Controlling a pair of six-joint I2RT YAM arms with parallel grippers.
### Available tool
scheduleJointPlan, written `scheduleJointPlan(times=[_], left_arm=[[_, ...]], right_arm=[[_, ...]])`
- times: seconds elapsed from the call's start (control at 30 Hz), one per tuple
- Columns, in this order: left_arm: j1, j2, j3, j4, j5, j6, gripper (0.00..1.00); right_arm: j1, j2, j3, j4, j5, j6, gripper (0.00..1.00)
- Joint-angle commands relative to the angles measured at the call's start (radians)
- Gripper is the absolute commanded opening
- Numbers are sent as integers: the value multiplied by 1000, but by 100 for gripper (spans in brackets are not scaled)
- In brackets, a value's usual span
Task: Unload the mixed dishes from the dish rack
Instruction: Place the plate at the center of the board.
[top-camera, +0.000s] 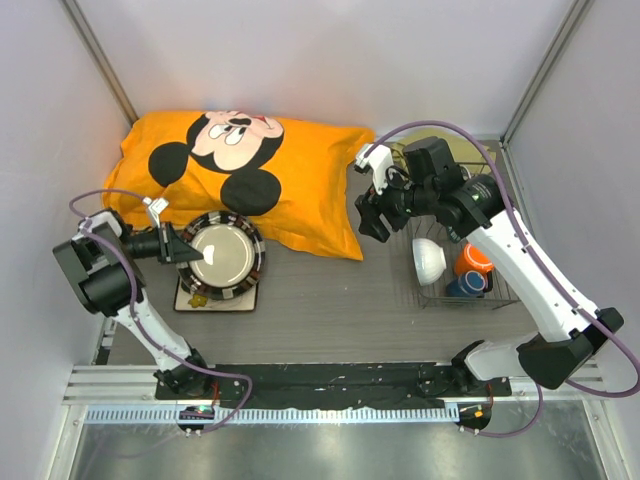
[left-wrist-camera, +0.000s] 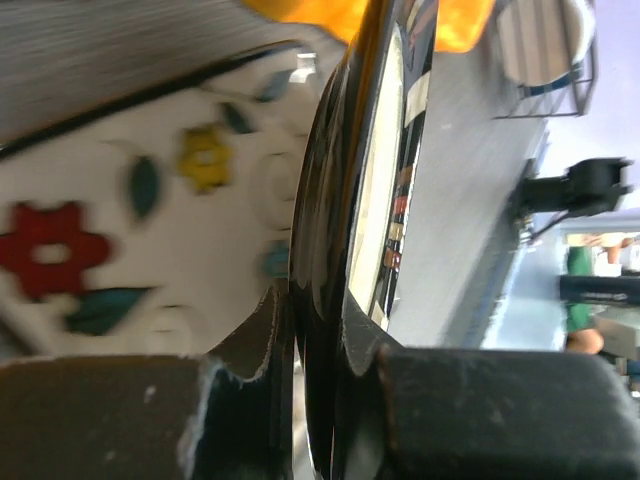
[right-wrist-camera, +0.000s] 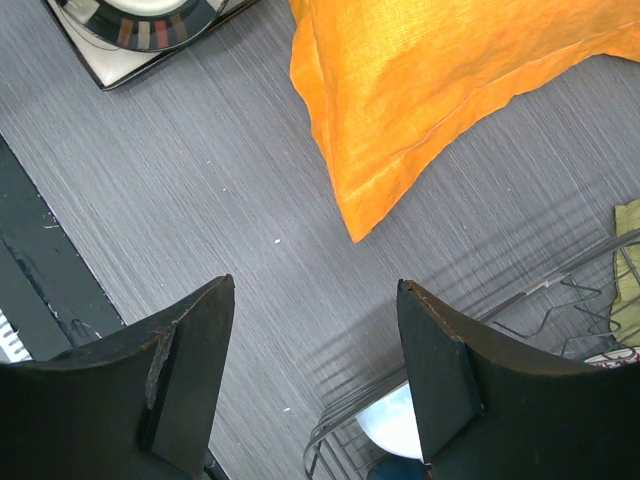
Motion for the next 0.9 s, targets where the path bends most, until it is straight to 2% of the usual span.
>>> scheduleJointPlan(times=[0.0, 0.13, 0.2, 0.33, 0.4, 0.87], left_arm=[[62, 82, 61, -443, 160, 271, 0], [85, 96, 46, -395, 142, 222, 0], [85, 81, 33, -300, 128, 150, 0], [86, 20, -30, -57, 74, -113, 0], [88, 0, -59, 26, 50, -156, 0], [88, -9, -108, 182, -32, -289, 0]], right_arm=[[-7, -29, 5, 42, 14, 10, 70], [-8, -24, 6, 40, 16, 10, 70], [-10, -21, 8, 39, 14, 12, 70], [-11, -10, 9, 37, 16, 12, 70], [-13, -9, 9, 39, 16, 12, 70], [-14, -23, -14, 42, 23, 7, 70]])
